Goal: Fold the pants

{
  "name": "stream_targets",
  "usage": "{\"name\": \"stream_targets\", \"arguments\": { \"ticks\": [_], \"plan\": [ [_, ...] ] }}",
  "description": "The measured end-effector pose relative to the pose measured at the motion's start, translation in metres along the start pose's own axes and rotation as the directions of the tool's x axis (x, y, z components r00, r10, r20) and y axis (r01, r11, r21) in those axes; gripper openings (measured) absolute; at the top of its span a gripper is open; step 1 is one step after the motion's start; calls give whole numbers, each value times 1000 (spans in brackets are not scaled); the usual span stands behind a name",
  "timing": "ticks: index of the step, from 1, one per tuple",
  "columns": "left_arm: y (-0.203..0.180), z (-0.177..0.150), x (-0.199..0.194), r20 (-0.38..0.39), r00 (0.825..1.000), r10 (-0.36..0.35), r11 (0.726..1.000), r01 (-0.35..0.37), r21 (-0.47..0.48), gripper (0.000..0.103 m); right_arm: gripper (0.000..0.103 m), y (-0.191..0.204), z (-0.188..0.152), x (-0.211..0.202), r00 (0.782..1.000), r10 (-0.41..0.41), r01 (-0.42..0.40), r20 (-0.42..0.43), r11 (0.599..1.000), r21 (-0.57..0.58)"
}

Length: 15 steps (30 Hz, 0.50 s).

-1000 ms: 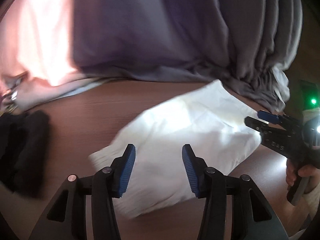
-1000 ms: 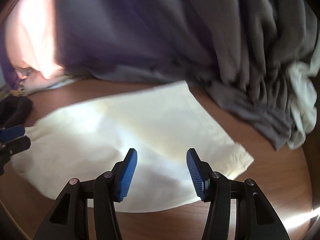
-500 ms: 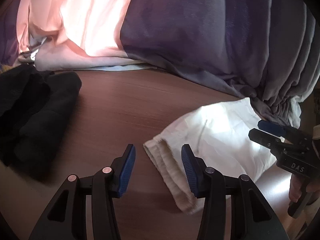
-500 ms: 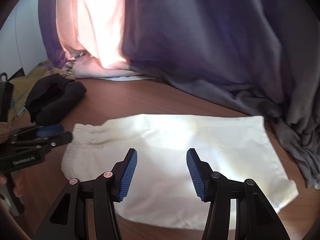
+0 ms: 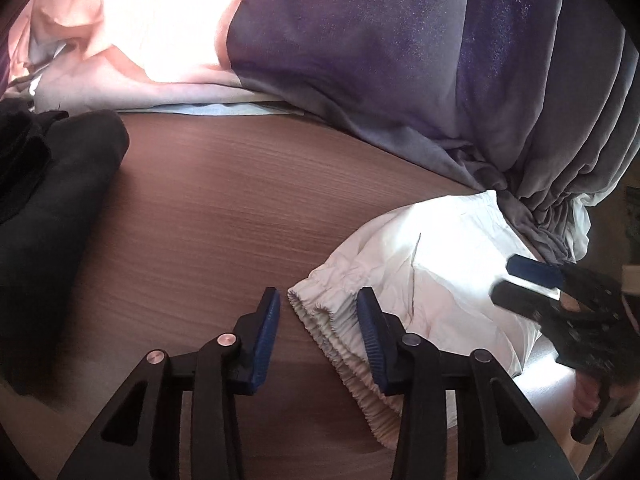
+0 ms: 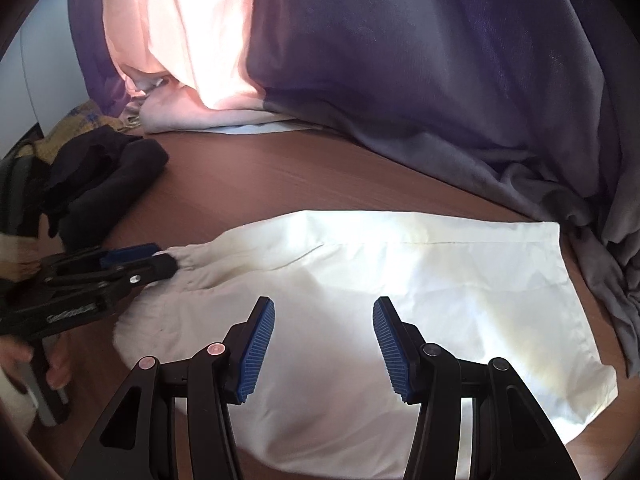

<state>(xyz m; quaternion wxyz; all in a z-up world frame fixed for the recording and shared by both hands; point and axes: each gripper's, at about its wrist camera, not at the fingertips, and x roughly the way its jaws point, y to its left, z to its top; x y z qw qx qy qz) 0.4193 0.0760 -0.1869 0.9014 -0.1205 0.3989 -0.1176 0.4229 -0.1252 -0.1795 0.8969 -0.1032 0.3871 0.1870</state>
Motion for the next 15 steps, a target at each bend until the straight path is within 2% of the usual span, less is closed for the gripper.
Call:
{"name": "stream_targets", "arguments": {
  "ticks": [4,6,8,9,15],
  "plan": [
    [-7,3,-2,-7,1000,20,997,-19,73,41,53,18,-4,-14,997,68,-67,21,997,-38],
    [-9,2,1,-19,999,30,994,-28,104,41,51,31,-7,-18,991,131,-130,21,990,-58],
    [-7,3,1,-26,999,26,993,-23,112,41,34,42,-11,-15,985,174,-174,5,982,-69],
    [-6,4,1,-30,999,26,993,-22,112,42,33,46,-14,-11,982,191,-191,-16,979,-76],
    [-5,4,3,-45,999,27,993,-22,118,43,30,42,-27,7,974,216,-218,-71,976,-21]
  ]
}}
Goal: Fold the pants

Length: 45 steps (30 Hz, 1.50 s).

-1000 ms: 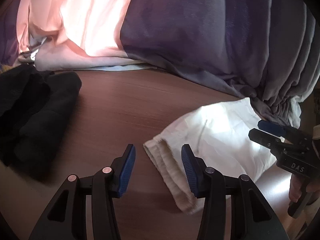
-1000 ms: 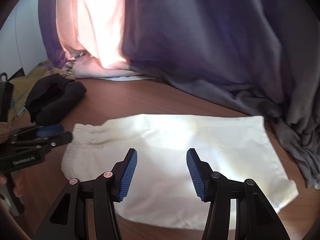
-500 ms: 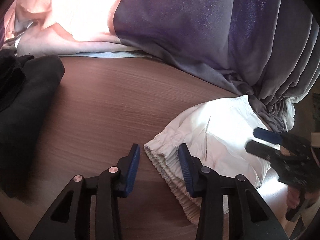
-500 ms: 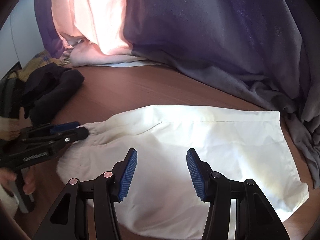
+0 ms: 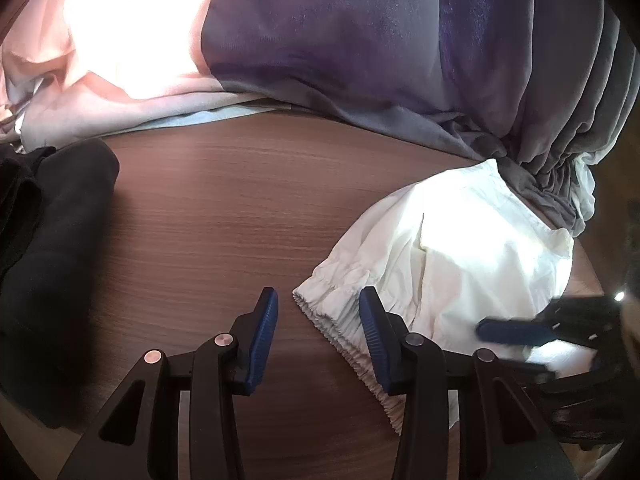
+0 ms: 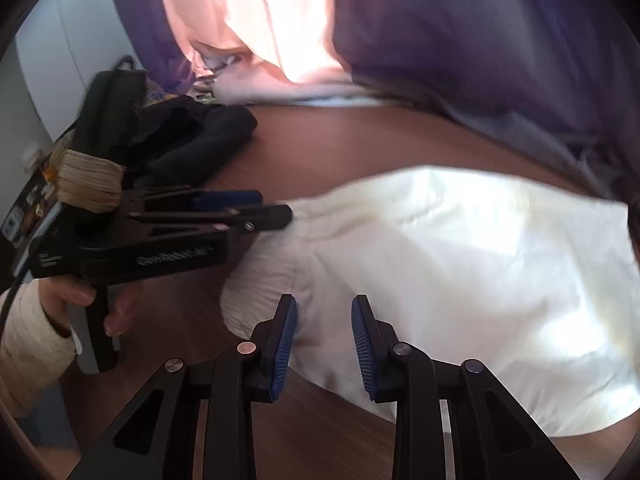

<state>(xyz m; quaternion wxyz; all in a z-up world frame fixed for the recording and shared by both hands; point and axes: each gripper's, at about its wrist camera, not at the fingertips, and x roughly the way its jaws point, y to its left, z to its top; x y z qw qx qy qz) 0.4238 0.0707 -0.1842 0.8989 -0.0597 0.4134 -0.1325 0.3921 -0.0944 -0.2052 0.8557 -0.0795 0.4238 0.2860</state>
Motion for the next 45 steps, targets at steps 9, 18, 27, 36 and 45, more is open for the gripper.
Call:
{"name": "stream_targets", "arguments": {
  "ticks": [9,18,27,36,45],
  "plan": [
    [0,2,4,-6,1000,-10,1000,10,1,47,25,-3,-7,12,999,-32,32,-31,999,-14],
    [12,11,17,-33,993,-113,993,112,-29,55,25,-3,-6,13,999,-29,28,-25,999,-47],
    [6,18,17,-73,984,-161,986,157,-56,25,25,-2,-9,11,999,-37,36,-9,998,-57],
    [-14,27,-24,-63,986,-153,987,149,-63,20,50,12,-4,-23,985,-146,157,96,981,-116],
    [-49,31,-46,-78,996,-42,999,40,-32,20,50,-63,-20,-51,923,-383,373,45,916,146]
  ]
}}
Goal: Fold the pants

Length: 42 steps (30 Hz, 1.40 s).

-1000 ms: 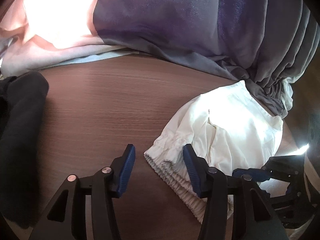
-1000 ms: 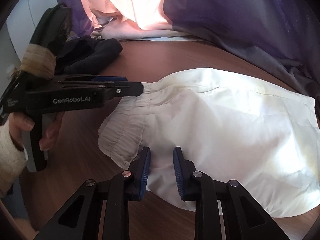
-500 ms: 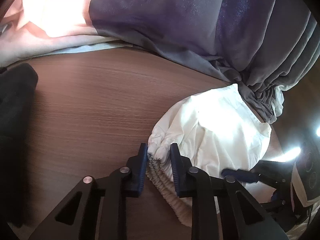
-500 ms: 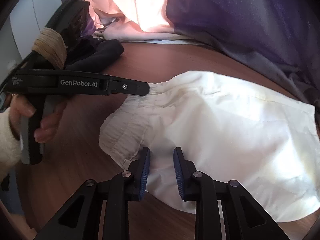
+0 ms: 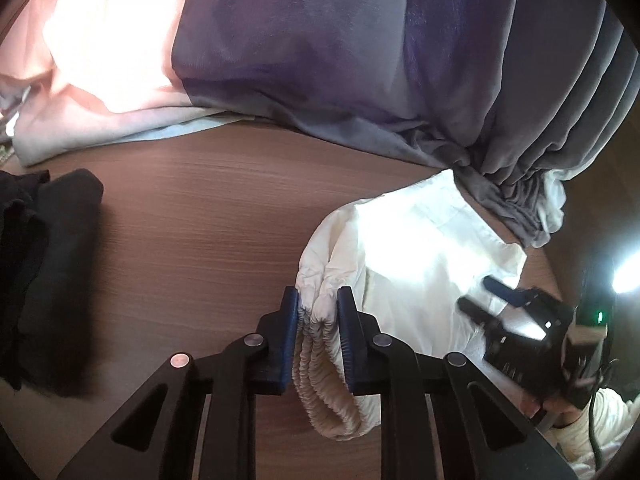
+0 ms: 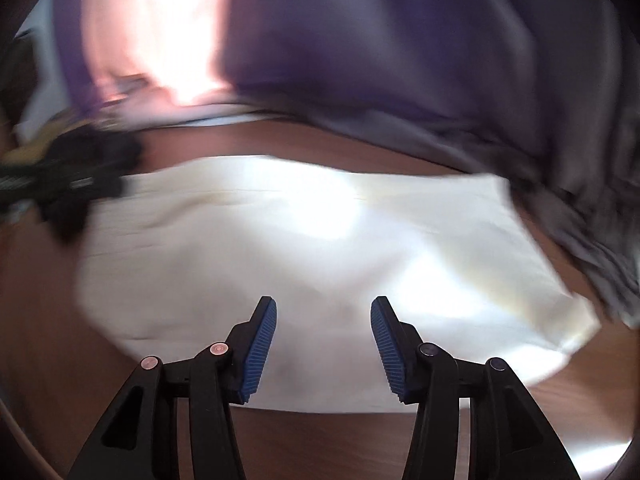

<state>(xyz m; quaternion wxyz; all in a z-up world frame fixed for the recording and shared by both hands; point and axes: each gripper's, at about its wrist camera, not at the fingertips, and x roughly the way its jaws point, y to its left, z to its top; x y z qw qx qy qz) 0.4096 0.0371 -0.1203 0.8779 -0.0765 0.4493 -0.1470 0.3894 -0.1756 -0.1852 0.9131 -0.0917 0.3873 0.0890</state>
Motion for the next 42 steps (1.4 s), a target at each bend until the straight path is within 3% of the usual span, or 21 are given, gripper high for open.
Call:
{"name": "stream_targets", "arguments": {
  "ticks": [4,5,7,10,14,17,23,28,33,37,42],
  "plan": [
    [-15,1,0,15,999,29,999,-28,-36,20,45,-30,-6,6,998,-60,61,-23,996,64],
    [-15,2,1,15,1000,20,998,-19,-62,20,38,-34,-8,8,998,-48,50,-40,996,76],
    [-11,4,2,1,1000,7,994,-7,-106,20,36,-35,-11,9,998,4,1,-56,995,95],
    [-8,6,3,-16,1000,-2,991,0,-132,20,36,-15,-13,-3,996,86,-85,-12,994,63],
    [-4,7,2,-58,998,-26,987,17,-158,20,51,29,-17,-31,968,243,-236,58,967,-99],
    [-4,7,-1,-72,997,-22,987,10,-161,20,61,53,-19,-43,949,303,-282,83,938,-200],
    [0,1,-3,-86,996,-32,980,15,-200,20,64,74,-21,-42,920,390,-373,44,904,-208],
    [5,-3,-2,-102,994,-27,978,6,-208,20,64,92,-27,-34,926,372,-352,68,914,-200],
    [11,-6,-3,-124,991,-48,974,19,-224,20,64,113,-40,-19,941,339,-314,28,897,-312],
    [10,-7,-8,-116,991,-72,971,43,-233,20,64,125,-46,-11,962,267,-223,60,893,-390],
    [16,-8,-10,-115,991,-67,969,37,-244,20,62,130,-46,-7,963,263,-219,60,893,-394]
  ]
}}
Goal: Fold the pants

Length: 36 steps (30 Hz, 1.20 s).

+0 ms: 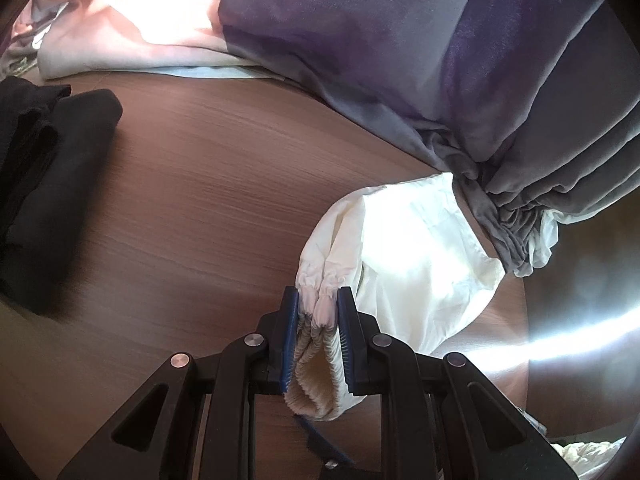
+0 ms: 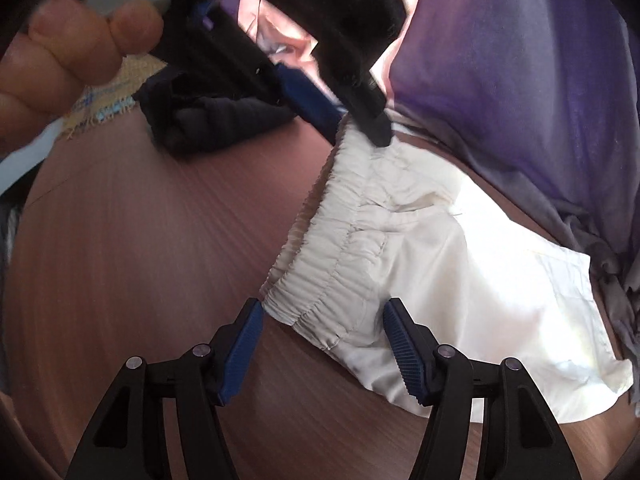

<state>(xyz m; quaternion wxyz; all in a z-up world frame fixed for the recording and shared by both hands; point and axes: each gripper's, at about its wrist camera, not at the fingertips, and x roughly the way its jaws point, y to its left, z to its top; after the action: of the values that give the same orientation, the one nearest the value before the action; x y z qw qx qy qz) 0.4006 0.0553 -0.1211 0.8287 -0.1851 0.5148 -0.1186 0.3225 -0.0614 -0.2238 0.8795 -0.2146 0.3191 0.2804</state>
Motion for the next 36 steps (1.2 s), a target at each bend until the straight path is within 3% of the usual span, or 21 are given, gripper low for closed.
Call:
{"name": "stream_targets", "arguments": {
  "ticks": [3,9,14,21,30,36],
  "plan": [
    [0,0,-1,1,1000,25,1000,-25,19,20,49,-7,2,-8,1000,16,-17,8,999,37],
    [-9,3,-9,1,1000,-6,999,6,45,20,43,-27,15,-49,996,43,-53,79,990,131],
    [-35,11,-25,48,998,-35,995,30,92,20,41,-69,22,-72,986,123,-151,109,940,307],
    [-89,32,-32,74,995,-71,977,55,204,20,41,-85,32,-100,985,47,-100,166,939,328],
    [-153,68,-1,43,997,-68,962,54,269,20,41,-153,23,-121,975,22,-126,222,875,467],
    [-188,93,42,-15,999,-43,963,45,266,20,41,-199,14,-115,975,14,-133,222,837,531]
  ]
}}
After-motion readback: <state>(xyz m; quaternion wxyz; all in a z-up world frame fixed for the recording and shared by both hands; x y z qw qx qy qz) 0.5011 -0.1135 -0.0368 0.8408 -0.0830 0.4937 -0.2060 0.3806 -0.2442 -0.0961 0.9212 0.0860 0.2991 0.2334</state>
